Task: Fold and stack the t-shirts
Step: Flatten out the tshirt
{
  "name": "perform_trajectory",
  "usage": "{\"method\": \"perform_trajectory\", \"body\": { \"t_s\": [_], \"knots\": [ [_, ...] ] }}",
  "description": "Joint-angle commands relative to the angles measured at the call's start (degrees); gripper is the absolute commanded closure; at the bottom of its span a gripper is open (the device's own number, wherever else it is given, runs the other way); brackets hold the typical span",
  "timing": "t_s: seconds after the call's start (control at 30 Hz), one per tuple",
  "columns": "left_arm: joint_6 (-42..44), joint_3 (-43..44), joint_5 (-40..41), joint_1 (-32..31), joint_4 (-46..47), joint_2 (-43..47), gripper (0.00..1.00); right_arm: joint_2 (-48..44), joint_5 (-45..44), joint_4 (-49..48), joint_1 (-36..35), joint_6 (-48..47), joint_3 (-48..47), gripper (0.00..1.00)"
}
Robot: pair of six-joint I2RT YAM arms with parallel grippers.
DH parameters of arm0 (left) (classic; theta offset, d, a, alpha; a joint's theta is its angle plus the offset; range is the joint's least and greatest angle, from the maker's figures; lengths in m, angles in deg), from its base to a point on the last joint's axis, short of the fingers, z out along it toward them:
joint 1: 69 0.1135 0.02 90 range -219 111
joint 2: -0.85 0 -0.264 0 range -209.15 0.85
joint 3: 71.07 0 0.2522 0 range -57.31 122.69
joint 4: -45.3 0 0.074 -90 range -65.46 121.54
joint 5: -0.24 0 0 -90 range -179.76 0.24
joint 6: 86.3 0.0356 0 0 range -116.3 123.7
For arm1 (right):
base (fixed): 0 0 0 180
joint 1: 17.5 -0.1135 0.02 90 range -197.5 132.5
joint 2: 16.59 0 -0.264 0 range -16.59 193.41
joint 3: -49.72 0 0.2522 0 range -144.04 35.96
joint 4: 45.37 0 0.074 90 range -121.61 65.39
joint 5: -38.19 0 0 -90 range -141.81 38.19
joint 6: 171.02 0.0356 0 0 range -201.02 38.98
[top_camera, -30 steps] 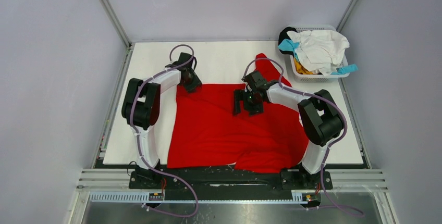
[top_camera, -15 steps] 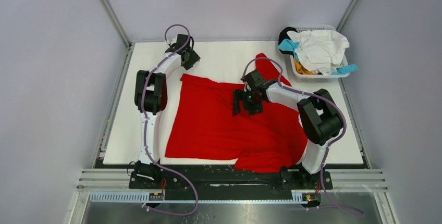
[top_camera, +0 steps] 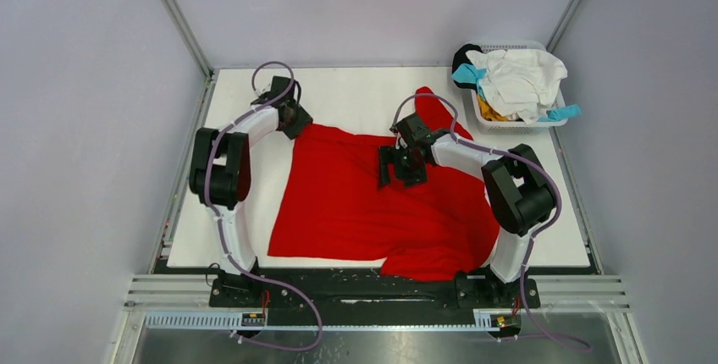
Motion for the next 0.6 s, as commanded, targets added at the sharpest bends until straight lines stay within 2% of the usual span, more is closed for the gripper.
{"method": "perform_trajectory", "body": {
  "t_s": [0.0,0.2,0.37,0.57],
  "knots": [
    [-0.8,-7.5,-1.8,-1.2,4.8,7.1,0.58,3.5,-1.7,3.2,-0.4,-1.6,0.7,0.09],
    [-1.5,-6.5,-1.9,-3.9,4.1,4.1,0.59,3.8,-1.6,3.1,-0.3,-1.6,0.6,0.09],
    [-2.9,-0.9,-4.6,-5.0,4.3,-1.8,0.61,3.8,-1.5,3.2,-0.4,-1.6,0.6,0.09],
    [-4.1,2.7,-3.7,-5.6,4.7,-4.8,0.61,3.9,-1.6,3.2,-0.4,-1.7,0.6,0.09]
  ]
}}
